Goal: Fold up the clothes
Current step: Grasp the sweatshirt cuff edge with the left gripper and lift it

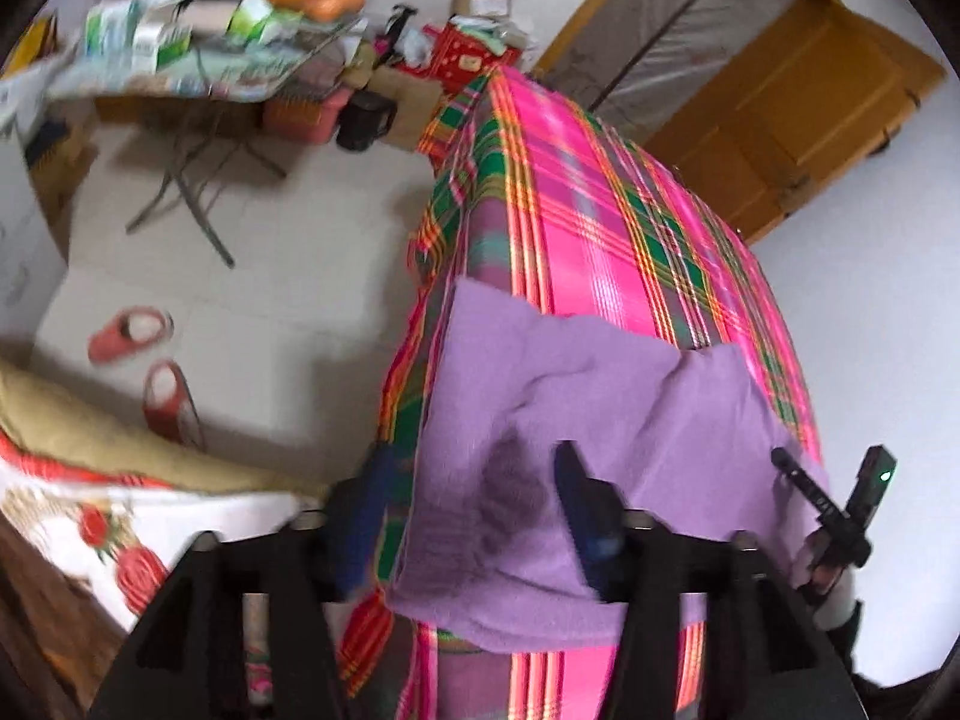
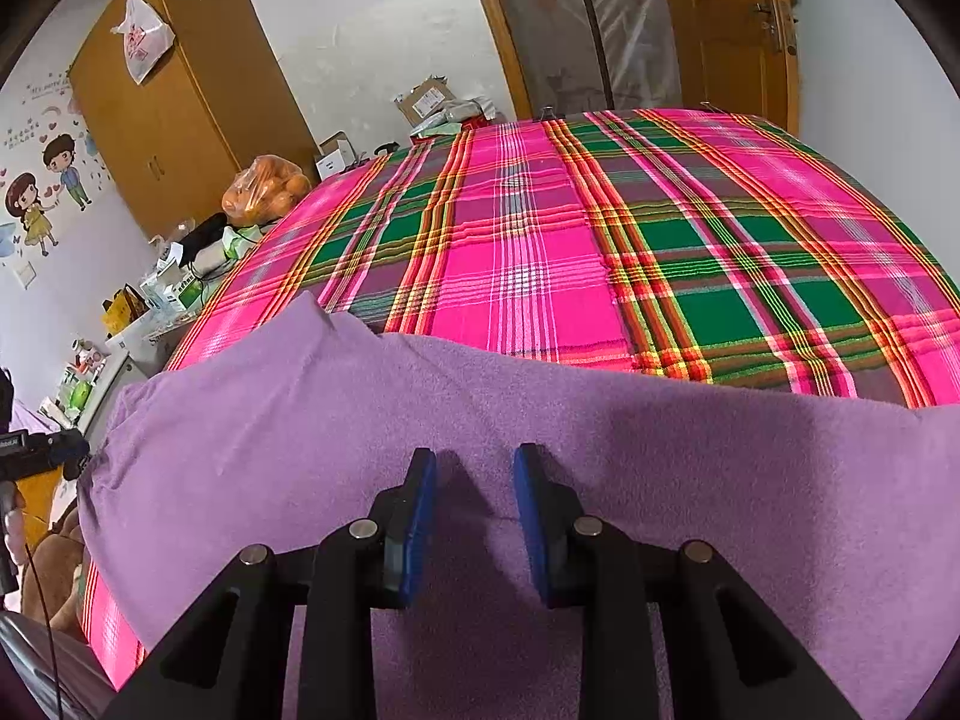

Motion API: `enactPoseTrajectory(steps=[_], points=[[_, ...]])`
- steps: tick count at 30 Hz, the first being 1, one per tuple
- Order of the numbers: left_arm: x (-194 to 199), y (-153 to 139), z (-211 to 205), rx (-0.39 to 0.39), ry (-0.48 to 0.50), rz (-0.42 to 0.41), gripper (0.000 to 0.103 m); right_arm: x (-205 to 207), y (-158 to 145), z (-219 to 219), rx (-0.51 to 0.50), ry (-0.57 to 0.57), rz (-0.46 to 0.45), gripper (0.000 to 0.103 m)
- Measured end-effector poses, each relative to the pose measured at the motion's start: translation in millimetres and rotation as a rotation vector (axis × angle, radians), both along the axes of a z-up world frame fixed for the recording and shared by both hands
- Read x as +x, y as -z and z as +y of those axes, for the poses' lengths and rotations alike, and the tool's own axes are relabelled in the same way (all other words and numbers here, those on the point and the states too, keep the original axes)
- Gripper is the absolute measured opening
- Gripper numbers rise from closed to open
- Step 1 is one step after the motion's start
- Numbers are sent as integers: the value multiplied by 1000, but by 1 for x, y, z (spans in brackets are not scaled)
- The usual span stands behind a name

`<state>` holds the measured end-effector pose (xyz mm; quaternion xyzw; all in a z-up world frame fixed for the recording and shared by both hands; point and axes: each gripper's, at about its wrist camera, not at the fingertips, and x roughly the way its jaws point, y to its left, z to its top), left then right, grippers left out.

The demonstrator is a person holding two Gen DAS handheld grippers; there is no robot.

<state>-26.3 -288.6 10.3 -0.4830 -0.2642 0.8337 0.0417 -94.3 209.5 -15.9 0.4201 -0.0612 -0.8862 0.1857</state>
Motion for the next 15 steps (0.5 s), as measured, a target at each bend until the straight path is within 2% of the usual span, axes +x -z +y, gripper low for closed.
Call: enactPoseTrajectory(steps=[4, 8, 15], points=[[4, 8, -5, 33, -30, -36, 61, 2, -1, 1, 1, -1, -1, 28], [8, 18, -17, 131, -73, -75, 63, 4, -2, 2, 0, -2, -2, 28], [17, 49, -26, 255, -120, -236, 63, 4, -3, 2, 3, -3, -2, 28]])
